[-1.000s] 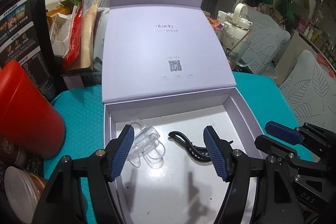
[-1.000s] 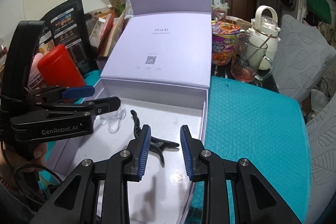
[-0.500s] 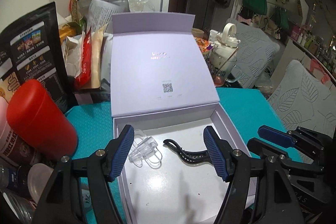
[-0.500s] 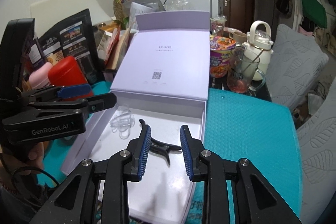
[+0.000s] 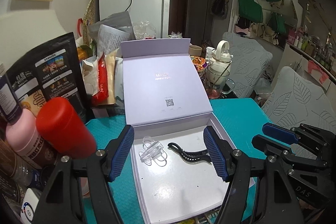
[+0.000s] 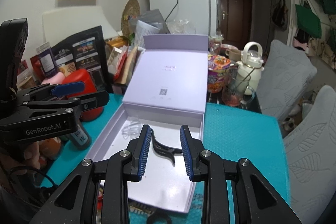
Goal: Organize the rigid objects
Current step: 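Open both tools to release the items into the white box, then withdraw both tools from the box back toward the remaining clips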
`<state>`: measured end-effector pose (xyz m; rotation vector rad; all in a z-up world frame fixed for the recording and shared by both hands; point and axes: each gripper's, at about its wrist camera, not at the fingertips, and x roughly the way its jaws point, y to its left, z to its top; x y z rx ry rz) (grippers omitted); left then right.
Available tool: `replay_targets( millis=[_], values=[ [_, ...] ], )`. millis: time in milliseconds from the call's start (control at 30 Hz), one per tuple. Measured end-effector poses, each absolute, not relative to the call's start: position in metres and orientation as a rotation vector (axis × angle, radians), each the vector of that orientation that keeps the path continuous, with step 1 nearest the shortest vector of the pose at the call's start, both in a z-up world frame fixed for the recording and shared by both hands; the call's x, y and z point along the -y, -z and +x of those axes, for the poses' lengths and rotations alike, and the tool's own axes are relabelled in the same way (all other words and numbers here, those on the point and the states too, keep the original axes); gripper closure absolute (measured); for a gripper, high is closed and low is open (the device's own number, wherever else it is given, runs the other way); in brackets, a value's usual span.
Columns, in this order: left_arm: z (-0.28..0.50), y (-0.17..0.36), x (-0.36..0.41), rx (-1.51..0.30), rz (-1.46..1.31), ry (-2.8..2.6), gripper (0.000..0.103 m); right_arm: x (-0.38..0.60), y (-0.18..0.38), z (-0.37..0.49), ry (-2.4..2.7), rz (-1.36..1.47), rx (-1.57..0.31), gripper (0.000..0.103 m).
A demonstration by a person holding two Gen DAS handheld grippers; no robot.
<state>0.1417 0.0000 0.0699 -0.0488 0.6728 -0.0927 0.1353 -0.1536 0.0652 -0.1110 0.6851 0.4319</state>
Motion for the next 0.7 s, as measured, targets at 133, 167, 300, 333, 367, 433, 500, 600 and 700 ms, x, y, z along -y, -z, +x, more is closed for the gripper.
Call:
replay_targets(
  millis=[133, 167, 300, 333, 367, 433, 500, 600, 700],
  values=[
    [0.127, -0.080, -0.003, -0.647, -0.047, 0.102, 0.035, 0.151, -0.074, 0.121, -0.430, -0.123, -0.666, 0.072],
    [0.124, -0.082, -0.003, -0.643, -0.050, 0.103, 0.035, 0.151, -0.076, 0.117, -0.429, -0.124, -0.660, 0.071],
    [0.111, -0.089, -0.005, -0.633, -0.065, 0.107, 0.035, 0.152, -0.084, 0.101, -0.423, -0.119, -0.635, 0.067],
    [0.108, -0.090, -0.006, -0.630, -0.066, 0.108, 0.035, 0.153, -0.086, 0.097, -0.418, -0.118, -0.631, 0.067],
    [0.104, -0.091, -0.006, -0.626, -0.064, 0.108, 0.035, 0.154, -0.088, 0.094, -0.413, -0.116, -0.628, 0.066],
    [0.096, -0.093, -0.006, -0.625, -0.057, 0.104, 0.035, 0.155, -0.090, 0.086, -0.404, -0.113, -0.621, 0.062],
    [0.089, -0.094, -0.006, -0.622, -0.055, 0.103, 0.035, 0.156, -0.092, 0.078, -0.399, -0.114, -0.614, 0.061],
    [0.079, -0.094, -0.007, -0.636, -0.050, 0.091, 0.035, 0.156, -0.094, 0.066, -0.394, -0.117, -0.606, 0.055],
    [0.067, -0.093, -0.009, -0.632, -0.045, 0.083, 0.035, 0.155, -0.094, 0.055, -0.395, -0.117, -0.602, 0.052]
  ],
)
